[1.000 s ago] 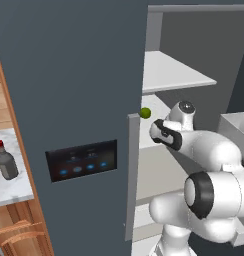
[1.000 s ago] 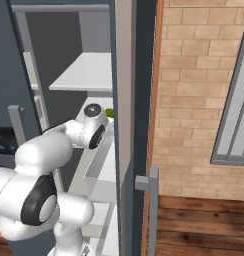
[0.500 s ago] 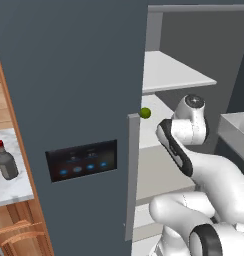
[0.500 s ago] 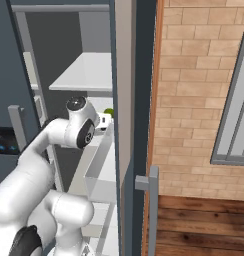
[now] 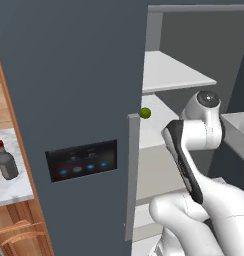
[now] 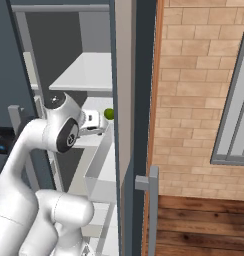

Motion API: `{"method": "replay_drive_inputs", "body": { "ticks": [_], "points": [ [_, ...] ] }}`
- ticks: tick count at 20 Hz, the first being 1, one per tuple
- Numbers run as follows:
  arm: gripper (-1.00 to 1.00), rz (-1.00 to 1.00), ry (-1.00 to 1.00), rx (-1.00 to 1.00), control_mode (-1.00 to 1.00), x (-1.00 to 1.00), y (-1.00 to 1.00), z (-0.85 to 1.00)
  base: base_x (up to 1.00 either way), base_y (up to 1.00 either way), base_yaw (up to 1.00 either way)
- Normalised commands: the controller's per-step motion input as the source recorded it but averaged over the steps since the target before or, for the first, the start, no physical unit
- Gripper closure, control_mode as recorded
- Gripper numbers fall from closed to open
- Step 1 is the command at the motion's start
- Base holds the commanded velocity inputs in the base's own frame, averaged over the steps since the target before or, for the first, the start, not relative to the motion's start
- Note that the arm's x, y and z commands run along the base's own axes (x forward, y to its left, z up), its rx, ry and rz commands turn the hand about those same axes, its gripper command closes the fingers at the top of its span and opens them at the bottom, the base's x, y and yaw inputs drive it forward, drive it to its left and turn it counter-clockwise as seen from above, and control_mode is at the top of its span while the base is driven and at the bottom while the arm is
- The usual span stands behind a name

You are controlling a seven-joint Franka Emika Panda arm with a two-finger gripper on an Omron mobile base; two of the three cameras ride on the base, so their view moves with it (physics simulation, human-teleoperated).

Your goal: Place the liquor on the top shelf of the fridge to keep it out of children's reach, and place the lime and tangerine on lower shelves for easy access.

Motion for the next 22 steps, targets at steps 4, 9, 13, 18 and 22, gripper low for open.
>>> {"method": "replay_drive_inputs", "body": {
  "ticks": [4,9,13,18,22],
  "points": [
    [-1.0,0.0,0.0,0.0,-1.0,-0.59,0.17,0.64,0.0,0.0,0.0],
    [-1.0,0.0,0.0,0.03,-1.0,-0.57,0.12,0.66,0.0,0.0,0.0],
    [-1.0,0.0,0.0,0.01,-1.0,-0.42,0.0,0.53,0.0,0.0,0.0],
    [-1.0,0.0,0.0,0.0,-1.0,-0.49,0.0,0.32,0.0,0.0,0.0],
    [-1.0,0.0,-0.03,0.0,-1.0,-0.52,0.05,0.15,0.0,0.0,0.0]
  ]
}}
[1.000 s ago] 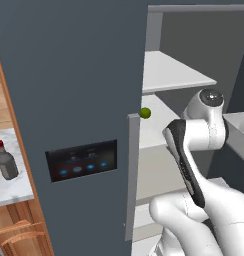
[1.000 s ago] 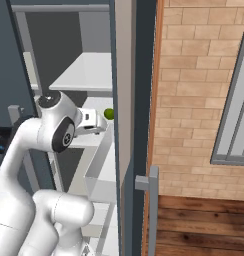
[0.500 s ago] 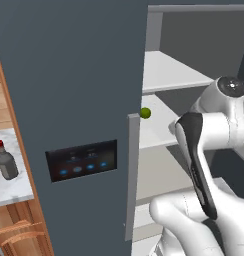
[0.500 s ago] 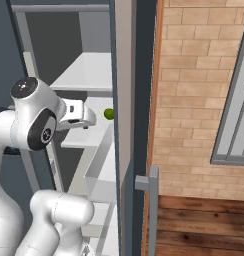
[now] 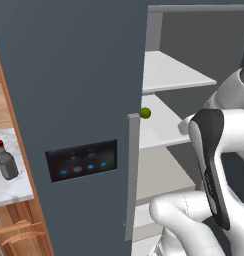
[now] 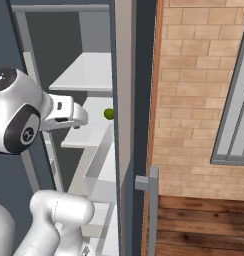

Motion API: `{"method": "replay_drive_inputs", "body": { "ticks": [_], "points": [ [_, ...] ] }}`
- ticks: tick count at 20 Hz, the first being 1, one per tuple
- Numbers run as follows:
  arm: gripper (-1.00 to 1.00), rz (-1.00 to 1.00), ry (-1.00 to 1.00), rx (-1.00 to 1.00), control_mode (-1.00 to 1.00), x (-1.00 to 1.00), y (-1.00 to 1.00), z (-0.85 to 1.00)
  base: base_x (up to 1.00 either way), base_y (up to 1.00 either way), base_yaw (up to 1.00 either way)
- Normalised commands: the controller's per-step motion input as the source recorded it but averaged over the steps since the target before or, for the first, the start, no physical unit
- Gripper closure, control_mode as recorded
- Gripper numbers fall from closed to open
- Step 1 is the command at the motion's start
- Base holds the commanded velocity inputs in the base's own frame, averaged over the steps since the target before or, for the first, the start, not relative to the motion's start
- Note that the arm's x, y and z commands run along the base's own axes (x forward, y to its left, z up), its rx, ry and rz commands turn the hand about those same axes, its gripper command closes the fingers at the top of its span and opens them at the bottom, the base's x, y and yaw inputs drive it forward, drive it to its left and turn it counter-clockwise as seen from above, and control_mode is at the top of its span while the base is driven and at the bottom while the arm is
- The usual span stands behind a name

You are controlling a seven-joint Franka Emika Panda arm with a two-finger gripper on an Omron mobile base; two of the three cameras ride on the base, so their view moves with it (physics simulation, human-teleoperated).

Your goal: Place the liquor on the top shelf of the fridge to keep it out of children's reach, and place the lime and tangerine on lower shelves for easy access.

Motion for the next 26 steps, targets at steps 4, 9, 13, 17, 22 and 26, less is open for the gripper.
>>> {"method": "replay_drive_inputs", "body": {
  "ticks": [4,9,13,17,22,26],
  "points": [
    [-1.0,0.0,-0.06,-0.02,-1.0,-0.43,0.2,0.05,0.0,0.0,0.0],
    [-1.0,0.0,-0.05,-0.05,-1.0,-0.45,0.29,0.0,0.0,0.0,0.0],
    [-1.0,0.0,-0.01,-0.05,1.0,-0.21,0.25,0.0,-0.17,0.25,0.01],
    [-1.0,0.0,0.0,0.0,1.0,0.0,0.0,0.0,-0.22,0.56,0.01],
    [-1.0,0.0,0.0,0.0,1.0,0.0,0.0,0.0,-0.07,0.9,0.0],
    [-1.0,0.0,0.0,0.0,1.0,0.0,0.0,0.0,0.0,1.0,0.0]
  ]
}}
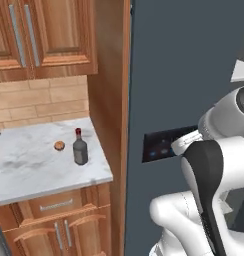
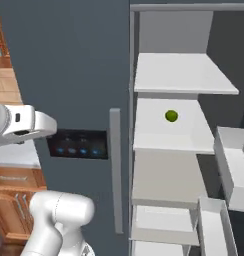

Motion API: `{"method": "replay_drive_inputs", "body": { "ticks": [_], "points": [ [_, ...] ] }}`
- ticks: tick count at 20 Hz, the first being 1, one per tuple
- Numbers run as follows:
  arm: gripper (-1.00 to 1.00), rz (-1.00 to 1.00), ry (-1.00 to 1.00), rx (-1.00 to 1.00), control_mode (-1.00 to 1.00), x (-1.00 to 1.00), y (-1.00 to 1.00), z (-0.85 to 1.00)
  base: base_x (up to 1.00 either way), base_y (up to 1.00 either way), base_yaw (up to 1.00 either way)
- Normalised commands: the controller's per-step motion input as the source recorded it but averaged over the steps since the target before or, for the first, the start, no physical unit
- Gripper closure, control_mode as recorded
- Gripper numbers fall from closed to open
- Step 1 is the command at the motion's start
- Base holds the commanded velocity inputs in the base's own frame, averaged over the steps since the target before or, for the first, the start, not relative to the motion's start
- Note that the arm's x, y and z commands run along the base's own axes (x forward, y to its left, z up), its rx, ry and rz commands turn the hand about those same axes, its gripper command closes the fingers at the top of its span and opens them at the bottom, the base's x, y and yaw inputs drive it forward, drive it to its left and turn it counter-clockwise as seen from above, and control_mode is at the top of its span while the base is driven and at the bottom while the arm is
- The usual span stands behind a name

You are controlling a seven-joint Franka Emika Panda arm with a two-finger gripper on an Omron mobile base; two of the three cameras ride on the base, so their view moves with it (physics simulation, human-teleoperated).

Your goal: Place the liquor on the top shelf of the fridge to keep it out of children's reach, and place the lime and tangerine on lower shelves for easy access.

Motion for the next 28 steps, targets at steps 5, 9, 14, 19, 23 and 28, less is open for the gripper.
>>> {"method": "replay_drive_inputs", "body": {
  "ticks": [5,9,14,19,23,28],
  "points": [
    [-1.0,0.0,0.0,0.0,1.0,0.0,0.0,0.0,0.0,1.0,0.0],
    [-1.0,0.0,0.0,0.0,1.0,0.0,0.0,0.0,0.05,0.85,0.0],
    [-1.0,0.0,0.0,0.0,1.0,0.0,0.0,0.0,0.15,0.6,-0.09],
    [-1.0,0.0,0.0,0.0,1.0,0.0,0.0,0.0,0.21,0.49,-0.19],
    [-1.0,0.0,0.0,0.0,1.0,0.0,0.0,0.0,0.27,0.49,-0.22],
    [-1.0,0.0,0.0,0.0,1.0,0.0,0.0,0.0,0.39,0.49,-0.23]
  ]
}}
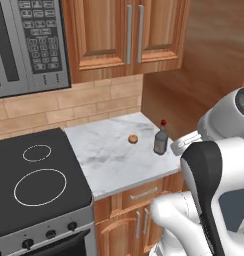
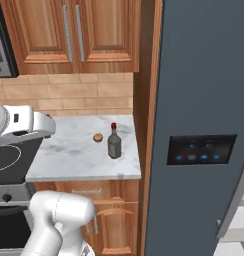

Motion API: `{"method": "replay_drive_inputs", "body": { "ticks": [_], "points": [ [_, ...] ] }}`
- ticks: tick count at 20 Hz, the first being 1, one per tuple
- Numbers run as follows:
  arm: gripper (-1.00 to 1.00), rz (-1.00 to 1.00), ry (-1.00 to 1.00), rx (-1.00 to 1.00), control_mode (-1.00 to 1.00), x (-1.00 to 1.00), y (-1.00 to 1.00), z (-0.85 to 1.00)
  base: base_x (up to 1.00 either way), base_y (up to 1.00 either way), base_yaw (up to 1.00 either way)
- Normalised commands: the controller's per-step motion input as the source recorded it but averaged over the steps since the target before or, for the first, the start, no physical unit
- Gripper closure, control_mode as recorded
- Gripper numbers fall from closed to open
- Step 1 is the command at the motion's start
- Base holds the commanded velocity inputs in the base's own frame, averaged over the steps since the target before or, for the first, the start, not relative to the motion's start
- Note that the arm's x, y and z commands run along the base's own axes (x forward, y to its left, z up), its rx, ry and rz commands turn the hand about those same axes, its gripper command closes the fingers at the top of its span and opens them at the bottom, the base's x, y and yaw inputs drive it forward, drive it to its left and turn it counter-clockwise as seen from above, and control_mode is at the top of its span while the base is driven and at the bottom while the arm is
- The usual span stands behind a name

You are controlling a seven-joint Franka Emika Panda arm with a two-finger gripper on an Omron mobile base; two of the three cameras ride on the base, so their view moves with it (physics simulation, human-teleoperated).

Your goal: Place the liquor on the top shelf of the fridge to keep it out of children's reach, and place the lime and tangerine on lower shelves for easy access.

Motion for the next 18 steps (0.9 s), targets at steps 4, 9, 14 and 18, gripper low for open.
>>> {"method": "replay_drive_inputs", "body": {
  "ticks": [4,9,14,18],
  "points": [
    [-1.0,0.0,0.0,0.0,1.0,0.0,0.0,0.0,0.46,0.42,-0.22],
    [-1.0,0.0,0.0,0.0,1.0,0.0,0.0,0.0,0.47,0.26,-0.2],
    [-1.0,0.0,0.0,0.0,1.0,0.0,0.0,0.0,0.39,0.16,-0.17],
    [-1.0,-0.07,-0.01,0.0,-1.0,0.12,0.0,-0.09,0.13,0.03,-0.07]
  ]
}}
